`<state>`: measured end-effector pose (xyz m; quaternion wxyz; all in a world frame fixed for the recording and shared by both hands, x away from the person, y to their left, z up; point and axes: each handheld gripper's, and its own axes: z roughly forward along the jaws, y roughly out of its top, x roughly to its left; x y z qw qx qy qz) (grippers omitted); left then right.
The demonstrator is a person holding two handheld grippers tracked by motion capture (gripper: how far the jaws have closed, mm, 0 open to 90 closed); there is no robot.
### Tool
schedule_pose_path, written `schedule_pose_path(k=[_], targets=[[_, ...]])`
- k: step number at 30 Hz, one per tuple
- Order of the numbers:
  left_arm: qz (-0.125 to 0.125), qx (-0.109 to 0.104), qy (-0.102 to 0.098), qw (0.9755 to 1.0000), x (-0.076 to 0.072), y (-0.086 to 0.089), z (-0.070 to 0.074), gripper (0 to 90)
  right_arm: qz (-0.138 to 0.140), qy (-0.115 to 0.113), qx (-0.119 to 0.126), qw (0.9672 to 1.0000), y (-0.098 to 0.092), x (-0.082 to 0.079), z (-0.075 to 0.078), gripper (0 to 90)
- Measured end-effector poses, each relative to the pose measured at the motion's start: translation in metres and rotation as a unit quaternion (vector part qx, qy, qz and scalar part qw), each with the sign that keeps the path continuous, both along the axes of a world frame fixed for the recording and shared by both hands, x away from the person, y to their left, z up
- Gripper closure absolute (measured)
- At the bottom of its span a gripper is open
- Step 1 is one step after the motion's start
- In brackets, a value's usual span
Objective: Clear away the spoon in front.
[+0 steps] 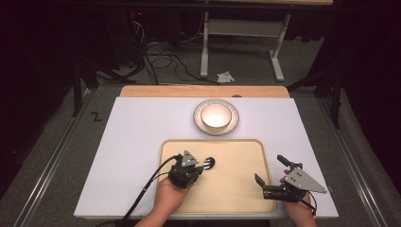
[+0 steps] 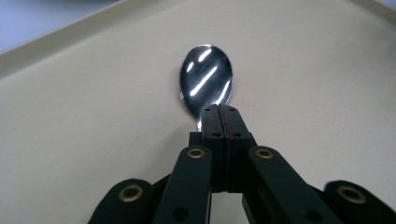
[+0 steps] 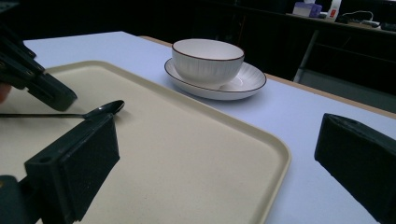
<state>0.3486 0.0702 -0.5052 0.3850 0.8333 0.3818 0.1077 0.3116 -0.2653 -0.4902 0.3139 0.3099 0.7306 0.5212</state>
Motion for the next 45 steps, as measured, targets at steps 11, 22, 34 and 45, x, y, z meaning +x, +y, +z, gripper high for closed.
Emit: schedule_pose_path(k=[11, 22, 34, 45], targets=[[0.022, 0.028, 0.01, 0.9993, 0.014, -0.003, -0.005, 90.0, 0.002, -0.002, 0.003, 1.0, -0.001, 0.0, 0.001, 0.4], [0.066, 0.043, 0.014, 0.9968, 0.021, 0.035, -0.005, 90.0, 0.003, -0.003, 0.001, 1.0, -0.001, 0.0, 0.001, 0.4], [0.088, 0.053, 0.016, 0.9945, 0.022, 0.057, -0.004, 90.0, 0.001, -0.002, 0.0, 1.0, 0.0, 0.0, 0.0, 0.4], [0.087, 0.036, 0.007, 0.9955, 0.02, 0.061, -0.002, 89.9, 0.001, -0.002, 0.001, 1.0, 0.0, 0.0, 0.0, 0.4]])
